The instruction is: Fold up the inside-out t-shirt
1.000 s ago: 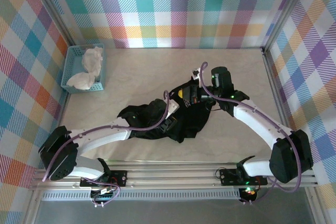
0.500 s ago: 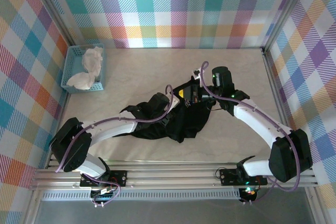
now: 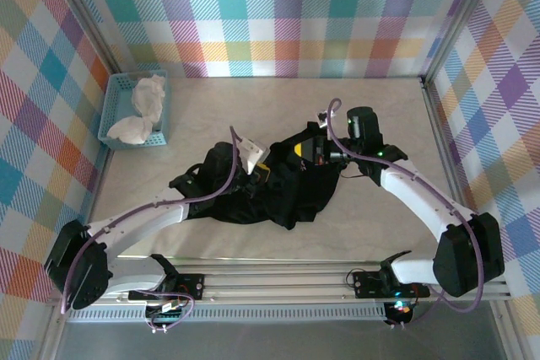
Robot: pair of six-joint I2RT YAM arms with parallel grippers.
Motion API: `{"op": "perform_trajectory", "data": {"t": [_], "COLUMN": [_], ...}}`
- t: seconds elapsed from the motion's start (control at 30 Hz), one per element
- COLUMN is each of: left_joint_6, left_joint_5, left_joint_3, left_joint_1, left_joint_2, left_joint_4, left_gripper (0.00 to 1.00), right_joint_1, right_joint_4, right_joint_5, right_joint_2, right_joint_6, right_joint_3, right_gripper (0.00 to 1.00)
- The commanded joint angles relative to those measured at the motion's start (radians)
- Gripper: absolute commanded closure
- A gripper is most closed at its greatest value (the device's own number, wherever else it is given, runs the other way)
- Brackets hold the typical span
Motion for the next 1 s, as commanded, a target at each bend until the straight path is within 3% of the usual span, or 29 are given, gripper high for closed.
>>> {"op": "perform_trajectory", "data": {"t": [0.0,0.3,0.53,0.63,0.77,0.97], "left_joint_6": [-0.058,-0.131,-0.087,-0.113,-0.164,-0.173], "left_joint_5": [0.085,0.102,0.155,0.172,0.094,-0.011], "left_joint_3": [-0.042,-0.192,-0.238,-0.192,-0.086,0.086], "left_joint_1": [0.024,0.046,0.044,0.044,0.045,0.045], "left_joint_2": [-0.041,-0.304,-0.355,-0.335,-0.292,-0.236], "left_joint_4": [0.055,0.123,0.127,0.127,0.086,0.015], "left_gripper": [1.0,1.0,1.0,1.0,1.0,1.0], "right_joint_1": [-0.01,-0.013,-0.012,-0.011,-0.013,-0.013], "right_joint_4": [-0.015,-0.147,-0.16,-0.115,-0.062,-0.097], "right_joint_5": [0.0,0.134,0.128,0.089,0.054,0.113], "right_joint_2": [-0.021,-0.063,-0.04,-0.03,-0.024,-0.034], "right_joint_6": [-0.031,-0.104,-0.099,-0.075,-0.051,-0.064], "right_joint_3": [0.017,0.063,0.082,0.084,0.1,0.114], "right_gripper": [1.0,1.0,1.0,1.0,0.99,0.92]}}
